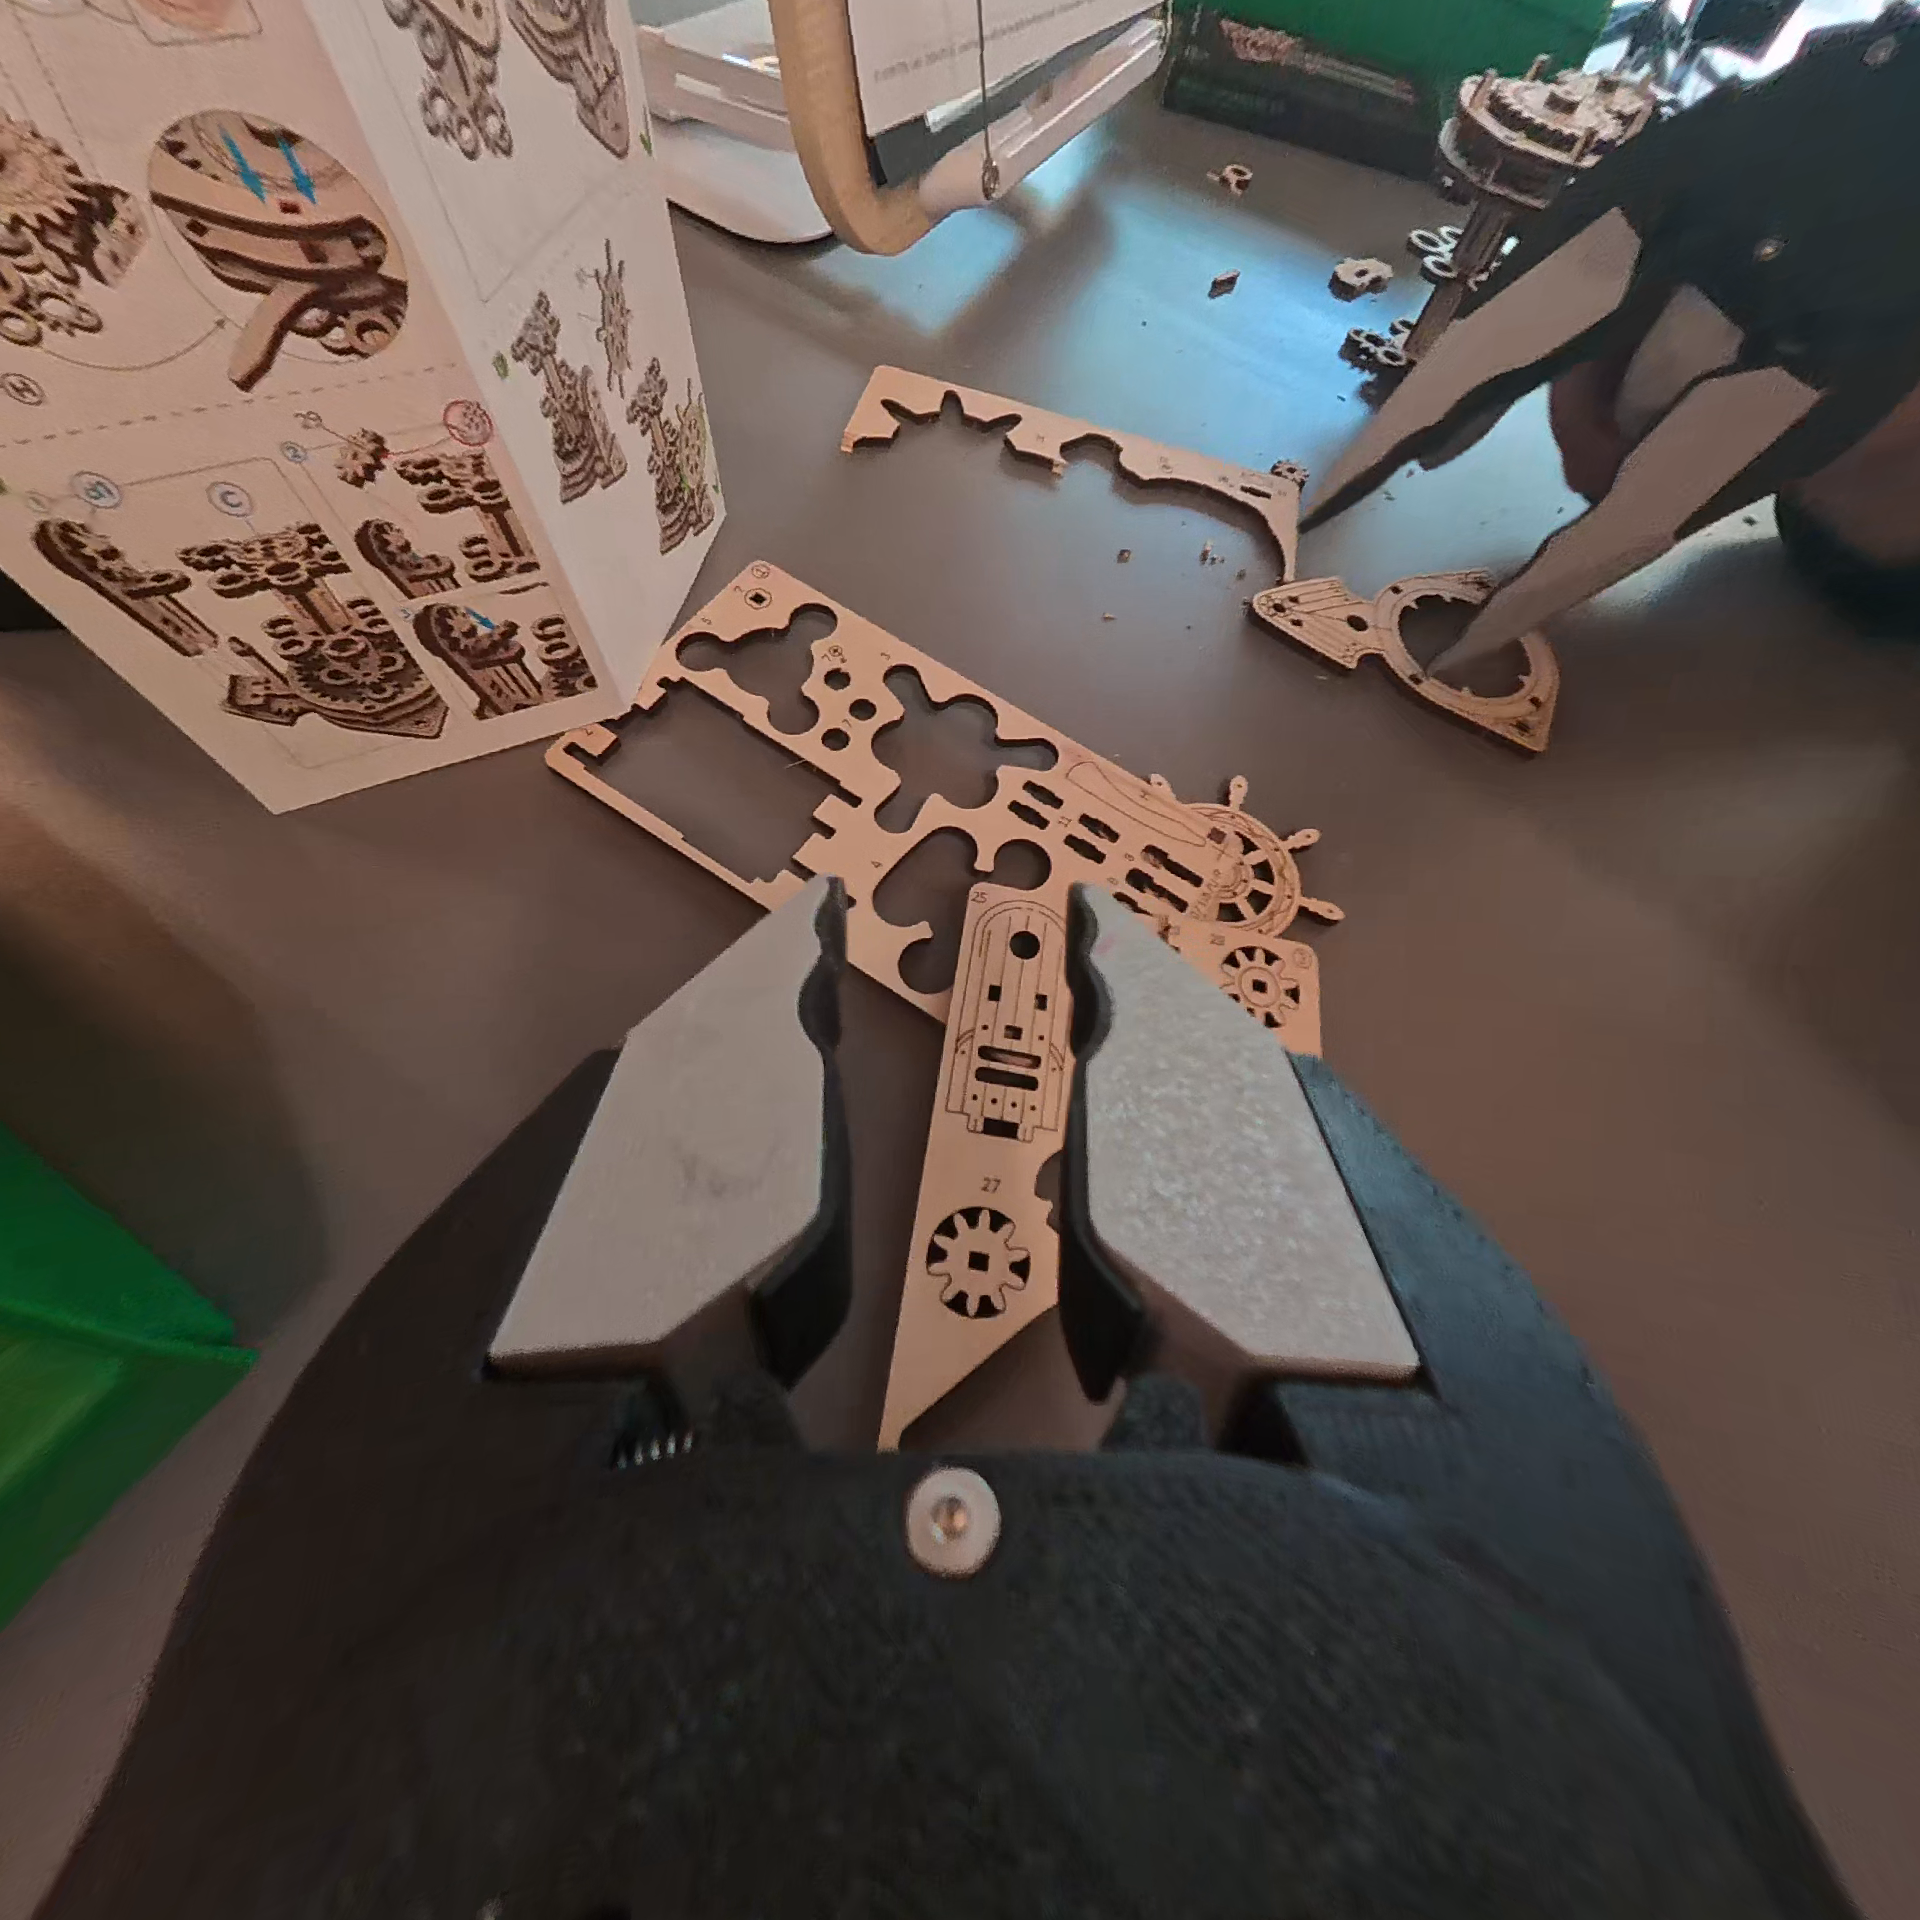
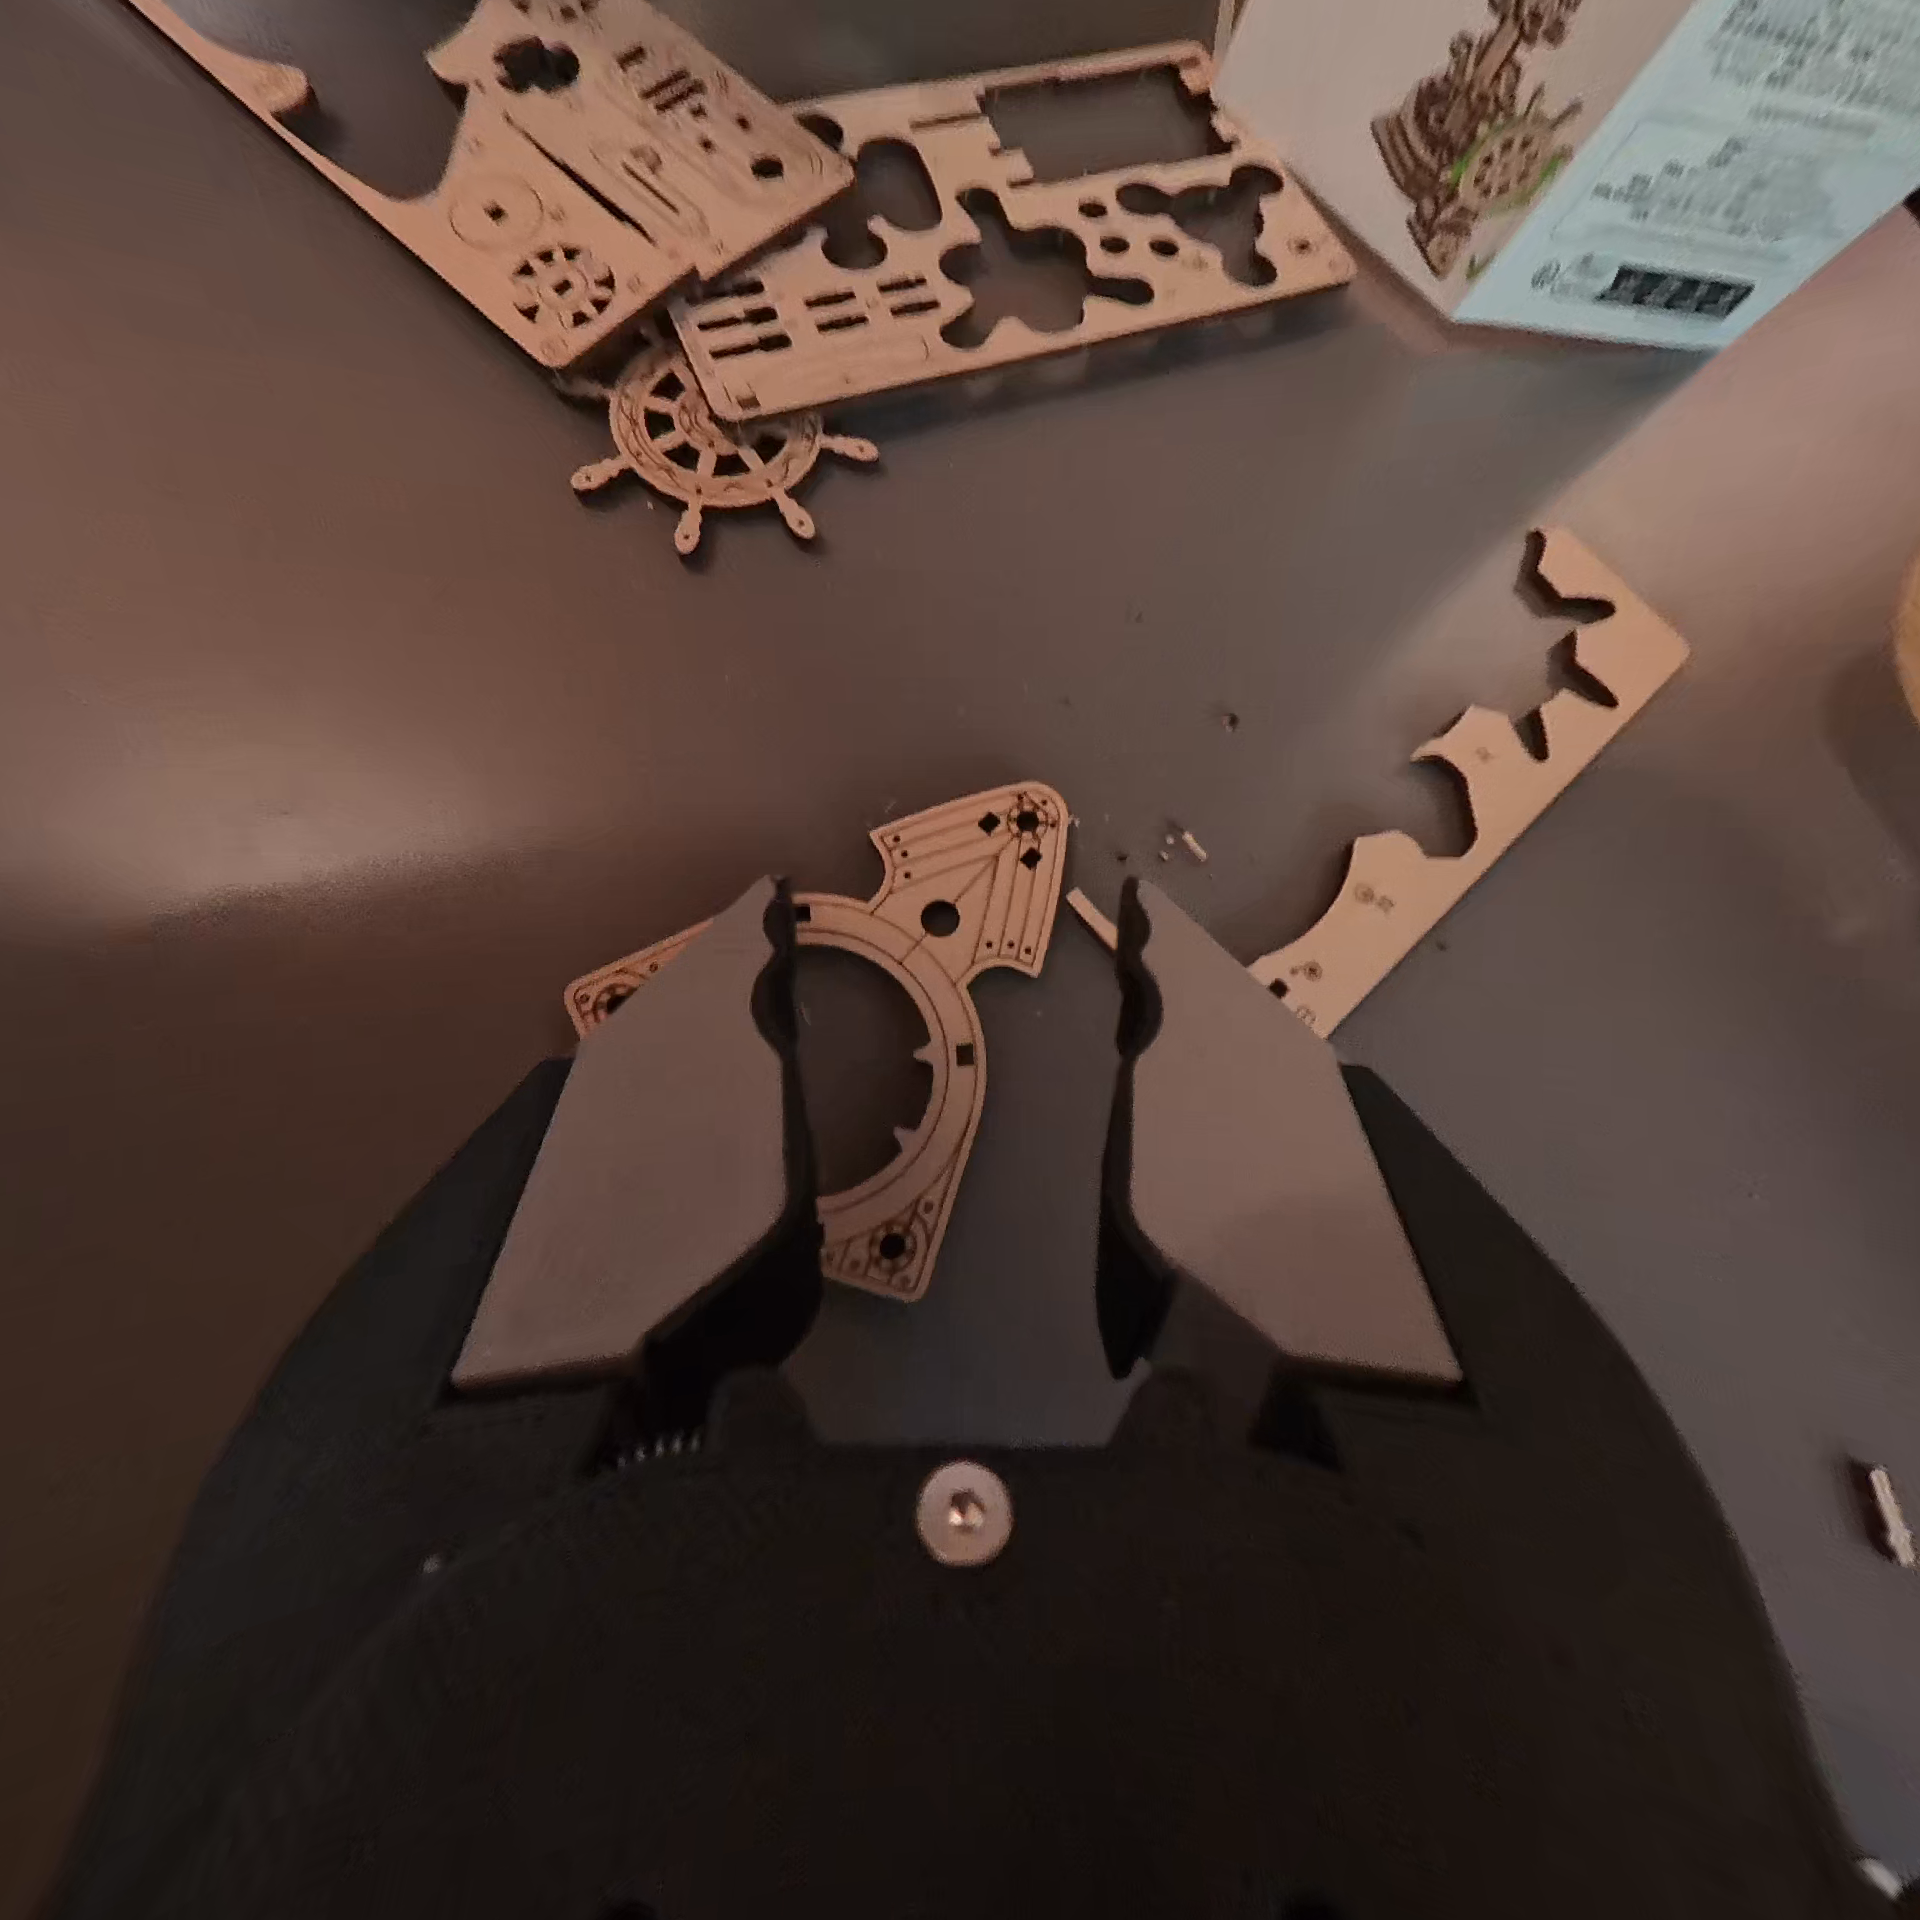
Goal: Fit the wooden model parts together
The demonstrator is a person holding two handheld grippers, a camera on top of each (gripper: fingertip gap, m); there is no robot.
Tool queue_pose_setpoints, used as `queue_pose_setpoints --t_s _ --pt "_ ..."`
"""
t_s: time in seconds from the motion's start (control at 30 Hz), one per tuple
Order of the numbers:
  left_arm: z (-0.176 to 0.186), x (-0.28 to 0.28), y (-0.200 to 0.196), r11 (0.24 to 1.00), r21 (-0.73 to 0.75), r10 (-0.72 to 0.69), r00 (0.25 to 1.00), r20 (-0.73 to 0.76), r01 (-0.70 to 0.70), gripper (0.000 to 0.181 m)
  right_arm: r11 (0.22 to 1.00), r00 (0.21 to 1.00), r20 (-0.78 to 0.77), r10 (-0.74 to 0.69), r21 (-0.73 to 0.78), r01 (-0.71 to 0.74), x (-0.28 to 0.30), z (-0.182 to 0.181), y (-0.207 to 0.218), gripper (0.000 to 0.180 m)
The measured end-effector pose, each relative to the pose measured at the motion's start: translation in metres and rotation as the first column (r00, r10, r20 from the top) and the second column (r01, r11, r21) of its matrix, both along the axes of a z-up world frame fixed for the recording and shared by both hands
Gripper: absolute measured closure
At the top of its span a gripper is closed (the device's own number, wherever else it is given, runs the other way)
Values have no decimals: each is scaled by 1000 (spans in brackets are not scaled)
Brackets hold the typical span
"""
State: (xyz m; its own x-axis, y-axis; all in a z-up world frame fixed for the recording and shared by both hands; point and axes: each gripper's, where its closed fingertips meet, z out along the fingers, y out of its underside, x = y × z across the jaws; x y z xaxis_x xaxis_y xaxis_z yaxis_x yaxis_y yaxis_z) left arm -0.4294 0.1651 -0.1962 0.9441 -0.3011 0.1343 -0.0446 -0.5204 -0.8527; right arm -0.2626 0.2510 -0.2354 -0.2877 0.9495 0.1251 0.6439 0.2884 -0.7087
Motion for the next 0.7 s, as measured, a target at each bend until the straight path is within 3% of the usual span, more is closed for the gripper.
queue_pose_setpoints --t_s 0.17,0.27,0.4,0.53,0.63,0.7 --pt "13 -6 1 998 52 43 999 25 -44 142 999 999 -34 -39 -13 38 0 19 1 124" --pt "15 -11 3 994 65 80 996 35 -82 142 998 998 -1 -66 6 66 -26 42 5 107" --pt "16 -18 4 991 79 110 993 29 -112 143 990 997 -73 -22 135 31 -96 107 3 107" --pt "17 -28 3 985 91 147 989 7 -147 144 993 996 -80 -33 112 42 -186 163 4 99" --pt "16 -34 3 982 89 164 986 23 -166 144 981 999 20 -45 189 41 -245 161 18 101" --pt "18 -34 3 982 97 158 986 54 -162 144 981 988 156 9 191 -39 -263 141 16 126"
